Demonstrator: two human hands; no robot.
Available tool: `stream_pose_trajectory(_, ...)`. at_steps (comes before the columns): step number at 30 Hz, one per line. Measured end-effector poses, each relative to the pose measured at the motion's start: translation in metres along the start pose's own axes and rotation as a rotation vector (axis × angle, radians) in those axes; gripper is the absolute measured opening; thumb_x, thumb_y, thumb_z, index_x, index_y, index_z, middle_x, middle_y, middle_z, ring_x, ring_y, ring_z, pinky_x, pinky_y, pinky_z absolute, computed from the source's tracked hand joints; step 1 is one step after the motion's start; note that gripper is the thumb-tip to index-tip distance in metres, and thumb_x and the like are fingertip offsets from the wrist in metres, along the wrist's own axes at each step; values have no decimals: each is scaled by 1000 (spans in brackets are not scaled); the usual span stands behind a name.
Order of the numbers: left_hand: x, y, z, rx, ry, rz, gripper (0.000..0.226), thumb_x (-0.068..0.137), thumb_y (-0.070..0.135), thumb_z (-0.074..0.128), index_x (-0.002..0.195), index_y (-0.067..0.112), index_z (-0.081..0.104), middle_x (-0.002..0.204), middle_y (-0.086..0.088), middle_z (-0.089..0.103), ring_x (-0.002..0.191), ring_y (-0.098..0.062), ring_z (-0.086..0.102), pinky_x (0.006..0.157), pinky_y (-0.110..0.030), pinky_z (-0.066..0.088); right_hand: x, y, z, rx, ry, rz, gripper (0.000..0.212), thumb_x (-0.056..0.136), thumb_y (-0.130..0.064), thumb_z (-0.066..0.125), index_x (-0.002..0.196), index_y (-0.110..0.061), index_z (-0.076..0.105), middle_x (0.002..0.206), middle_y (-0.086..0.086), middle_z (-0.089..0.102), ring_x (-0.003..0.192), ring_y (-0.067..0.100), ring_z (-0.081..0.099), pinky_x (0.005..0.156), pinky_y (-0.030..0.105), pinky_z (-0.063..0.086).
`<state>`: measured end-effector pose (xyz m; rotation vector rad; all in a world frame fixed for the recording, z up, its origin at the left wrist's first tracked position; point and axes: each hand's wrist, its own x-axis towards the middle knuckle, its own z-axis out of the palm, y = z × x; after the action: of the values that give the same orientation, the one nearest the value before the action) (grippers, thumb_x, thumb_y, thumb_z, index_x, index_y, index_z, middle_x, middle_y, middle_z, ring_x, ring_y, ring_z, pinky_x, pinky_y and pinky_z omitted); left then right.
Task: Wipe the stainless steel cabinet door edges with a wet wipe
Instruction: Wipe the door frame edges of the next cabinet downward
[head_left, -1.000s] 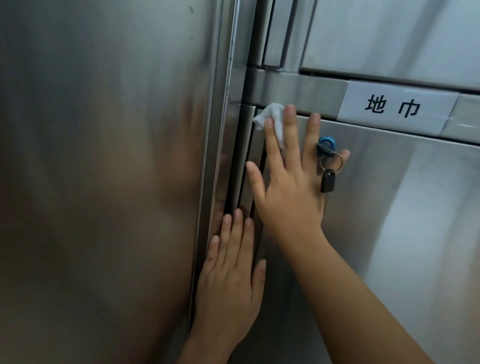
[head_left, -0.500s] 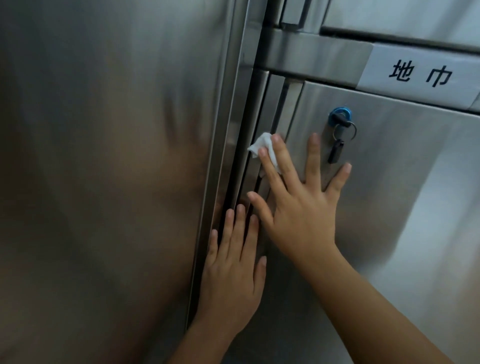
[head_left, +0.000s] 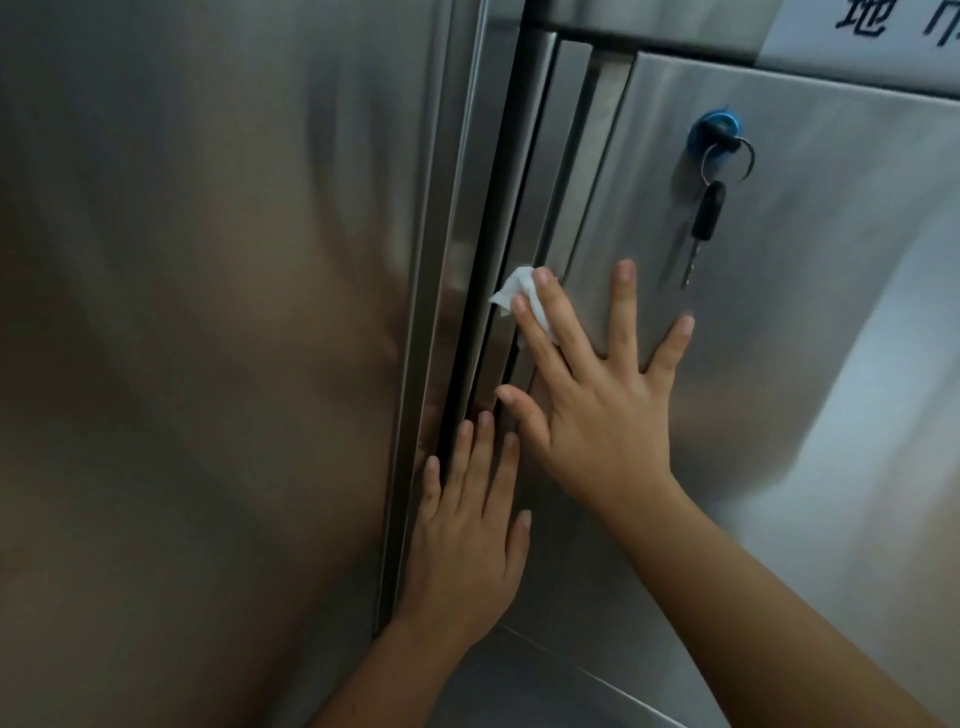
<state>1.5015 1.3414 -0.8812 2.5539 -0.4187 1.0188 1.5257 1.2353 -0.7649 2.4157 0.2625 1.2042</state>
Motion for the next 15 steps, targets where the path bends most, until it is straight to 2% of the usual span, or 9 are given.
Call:
stream_pose_trajectory(9, -14, -7, 11, -15, -31, 9, 60, 87, 32, 36, 140, 6, 36, 148, -16, 28, 136, -33, 27, 100, -60, 20, -26, -10, 15, -84, 3, -41, 64, 95, -59, 5, 149, -28, 19, 155, -5, 16, 138, 36, 3, 106, 65, 4)
stream_pose_trajectory(13, -25, -11, 18, -7, -73, 18, 59, 87, 32, 36, 139, 6, 34, 148, -16, 30, 136, -33, 28, 101, -58, 21, -30, -13, 11, -89, -18, -66, 63, 95, -58, 10, 150, -27, 17, 155, -6, 10, 138, 37, -6, 104, 58, -11)
stream_pose_trajectory(15, -31, -13, 20, 4, -95, 25, 58, 86, 32, 36, 139, 6, 34, 148, -16, 30, 135, -32, 29, 101, -57, 22, -26, -7, 9, -141, -10, -117, 63, 95, -58, 10, 151, -27, 8, 155, -5, 1, 138, 31, -20, 103, 55, -20)
